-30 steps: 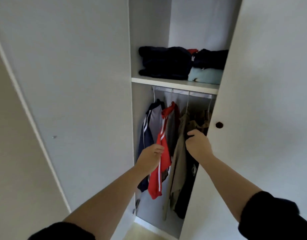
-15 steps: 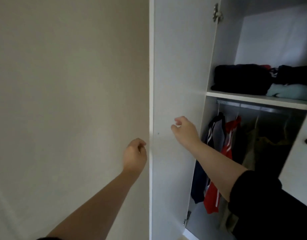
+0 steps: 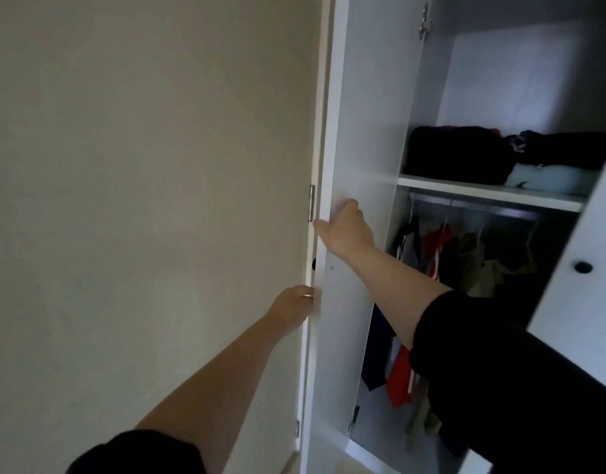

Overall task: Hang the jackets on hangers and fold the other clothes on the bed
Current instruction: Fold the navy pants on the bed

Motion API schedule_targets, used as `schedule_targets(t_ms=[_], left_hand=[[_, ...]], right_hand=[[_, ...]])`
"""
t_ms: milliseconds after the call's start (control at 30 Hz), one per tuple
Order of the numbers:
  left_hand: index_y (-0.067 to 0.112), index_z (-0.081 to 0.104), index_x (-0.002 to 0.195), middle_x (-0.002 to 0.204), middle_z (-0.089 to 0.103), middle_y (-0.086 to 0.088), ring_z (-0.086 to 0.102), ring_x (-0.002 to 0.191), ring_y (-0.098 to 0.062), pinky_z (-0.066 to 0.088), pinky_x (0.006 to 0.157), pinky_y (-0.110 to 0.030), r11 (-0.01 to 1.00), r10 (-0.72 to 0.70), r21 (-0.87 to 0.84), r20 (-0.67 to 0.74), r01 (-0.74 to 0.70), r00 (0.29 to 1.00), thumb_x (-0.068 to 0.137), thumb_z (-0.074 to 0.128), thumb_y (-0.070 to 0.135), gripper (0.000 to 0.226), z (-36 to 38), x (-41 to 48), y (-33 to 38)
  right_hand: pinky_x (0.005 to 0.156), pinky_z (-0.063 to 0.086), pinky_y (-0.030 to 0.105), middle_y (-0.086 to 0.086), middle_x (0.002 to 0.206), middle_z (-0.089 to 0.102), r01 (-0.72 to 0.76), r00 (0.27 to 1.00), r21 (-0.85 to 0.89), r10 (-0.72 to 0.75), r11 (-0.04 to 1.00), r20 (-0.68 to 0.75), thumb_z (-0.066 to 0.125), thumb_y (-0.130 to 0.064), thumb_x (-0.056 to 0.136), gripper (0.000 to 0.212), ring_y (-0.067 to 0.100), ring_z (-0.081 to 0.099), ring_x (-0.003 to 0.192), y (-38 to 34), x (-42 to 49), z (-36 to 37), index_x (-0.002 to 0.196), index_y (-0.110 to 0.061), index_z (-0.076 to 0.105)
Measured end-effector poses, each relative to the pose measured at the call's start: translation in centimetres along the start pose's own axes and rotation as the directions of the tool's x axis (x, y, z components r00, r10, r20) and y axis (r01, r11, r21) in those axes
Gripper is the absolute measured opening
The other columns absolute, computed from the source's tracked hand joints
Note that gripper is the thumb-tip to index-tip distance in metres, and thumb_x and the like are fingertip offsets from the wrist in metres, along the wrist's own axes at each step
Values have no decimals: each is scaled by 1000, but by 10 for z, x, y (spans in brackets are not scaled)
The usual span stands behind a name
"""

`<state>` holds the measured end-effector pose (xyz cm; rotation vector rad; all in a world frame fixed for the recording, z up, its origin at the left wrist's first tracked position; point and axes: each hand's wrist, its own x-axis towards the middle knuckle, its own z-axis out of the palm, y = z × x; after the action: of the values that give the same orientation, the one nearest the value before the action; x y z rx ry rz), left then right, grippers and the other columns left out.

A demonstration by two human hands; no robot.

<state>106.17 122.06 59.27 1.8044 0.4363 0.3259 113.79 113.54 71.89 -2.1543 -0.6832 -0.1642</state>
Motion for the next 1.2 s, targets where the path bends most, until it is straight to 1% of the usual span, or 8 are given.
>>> schedule_targets(t_ms=[100, 267, 467, 700, 867, 1000, 1100, 1200], left_hand=[[14, 65, 82, 87, 71, -3, 67, 74, -14, 47, 66, -22, 996, -74, -39, 73, 77, 995, 87, 46, -2, 25, 7, 0, 12], [16, 51, 110, 90, 75, -4, 73, 82, -23, 57, 69, -29, 993, -36, -94, 311, 68, 950, 97, 51, 26, 17, 50, 4, 25], [18, 57, 94, 82, 72, -3, 71, 70, -19, 53, 67, -32, 958, 272, 4, 307, -287, 912, 94, 56, 33, 15, 147, 19, 78], [8, 63, 86, 79, 70, -7, 68, 72, -21, 52, 68, -34, 836, 361, 256, 408, -485, 839, 89, 61, 22, 15, 249, 54, 115], [18, 53, 61, 67, 61, -1, 58, 68, -22, 40, 61, -29, 734, 392, 405, 402, -545, 827, 89, 59, 26, 30, 315, 90, 133], [14, 62, 80, 86, 66, -6, 61, 83, -26, 44, 69, -31, 655, 395, 518, 387, -551, 833, 92, 55, 30, 21, 359, 123, 145], [15, 64, 95, 100, 66, -6, 60, 94, -27, 47, 78, -32, 594, 406, 592, 364, -545, 838, 94, 52, 34, 22, 385, 147, 151], [16, 64, 109, 110, 64, -6, 59, 101, -27, 47, 82, -32, 579, 424, 627, 313, -520, 850, 96, 50, 35, 27, 408, 168, 153]], right_hand=[[75, 53, 35, 1, 103, 62, 25, 999, 9, -25, 1000, -20, 62, -32, 79, 46, 20, 62, 89, 14, -11, -24, 119, -12, 50], [44, 39, 13, -11, 70, 62, 26, 995, -20, -28, 999, -93, 64, -23, 76, 5, 3, 57, 60, 50, -31, -76, 78, -21, 60], [50, 38, 18, -4, 71, 56, -72, 990, -83, 61, 994, -124, 57, -14, 83, 15, 10, 54, 64, 118, -38, -152, 71, -17, 50], [48, 31, 13, -7, 71, 50, -167, 979, -154, 144, 974, -146, 55, -14, 89, 20, 9, 49, 66, 204, -9, -233, 71, -16, 46], [69, 38, 28, 3, 80, 51, -213, 970, -177, 185, 961, -160, 54, -16, 93, 20, 21, 51, 79, 255, 24, -265, 75, -13, 44], [74, 51, 32, 10, 83, 67, -242, 959, -258, 190, 935, -209, 54, -29, 95, 28, 26, 64, 80, 295, 43, -293, 81, -5, 58], [67, 42, 29, 6, 81, 61, -321, 914, -352, 191, 879, -357, 50, -30, 97, 28, 28, 62, 84, 333, 48, -317, 81, -8, 57], [75, 42, 30, 10, 105, 64, -370, 908, -438, 219, 819, -359, 51, -29, 97, 23, 30, 60, 98, 372, 55, -334, 109, -11, 60]])
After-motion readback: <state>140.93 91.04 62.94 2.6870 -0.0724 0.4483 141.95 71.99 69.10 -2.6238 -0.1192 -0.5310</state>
